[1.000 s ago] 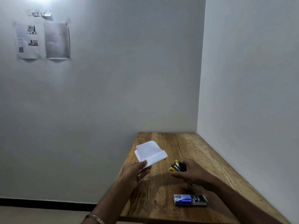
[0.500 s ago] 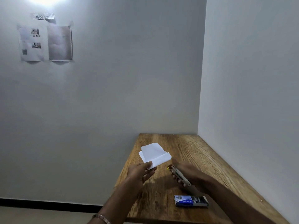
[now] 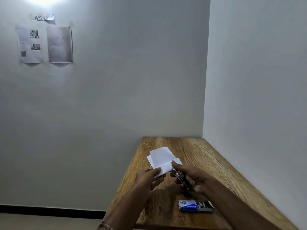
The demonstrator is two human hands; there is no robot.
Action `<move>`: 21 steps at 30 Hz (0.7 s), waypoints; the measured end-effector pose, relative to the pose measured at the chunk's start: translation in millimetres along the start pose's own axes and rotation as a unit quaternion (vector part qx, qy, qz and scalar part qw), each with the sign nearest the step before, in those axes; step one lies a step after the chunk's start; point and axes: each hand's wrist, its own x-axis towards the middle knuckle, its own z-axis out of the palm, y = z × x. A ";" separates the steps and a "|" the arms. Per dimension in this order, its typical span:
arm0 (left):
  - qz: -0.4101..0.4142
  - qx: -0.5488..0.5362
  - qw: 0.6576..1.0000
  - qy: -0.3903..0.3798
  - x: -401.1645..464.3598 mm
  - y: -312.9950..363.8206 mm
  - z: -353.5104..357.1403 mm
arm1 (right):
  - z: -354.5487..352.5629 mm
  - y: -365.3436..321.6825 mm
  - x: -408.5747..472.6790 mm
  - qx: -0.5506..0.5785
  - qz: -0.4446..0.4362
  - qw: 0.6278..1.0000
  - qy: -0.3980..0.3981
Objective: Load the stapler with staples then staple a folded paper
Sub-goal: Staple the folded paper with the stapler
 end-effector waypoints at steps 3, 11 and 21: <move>0.000 0.006 1.000 -0.006 -1.7 -1.4 0.2 | 1.5 1.5 2.1 0.039 0.011 0.999 0.006; 0.003 0.001 1.000 -0.013 -0.4 -1.0 3.2 | 7.7 0.3 4.5 0.050 0.015 0.999 0.012; 0.000 0.007 1.000 -0.016 -0.4 -2.8 2.6 | 9.2 1.9 8.3 0.057 -0.006 0.997 0.042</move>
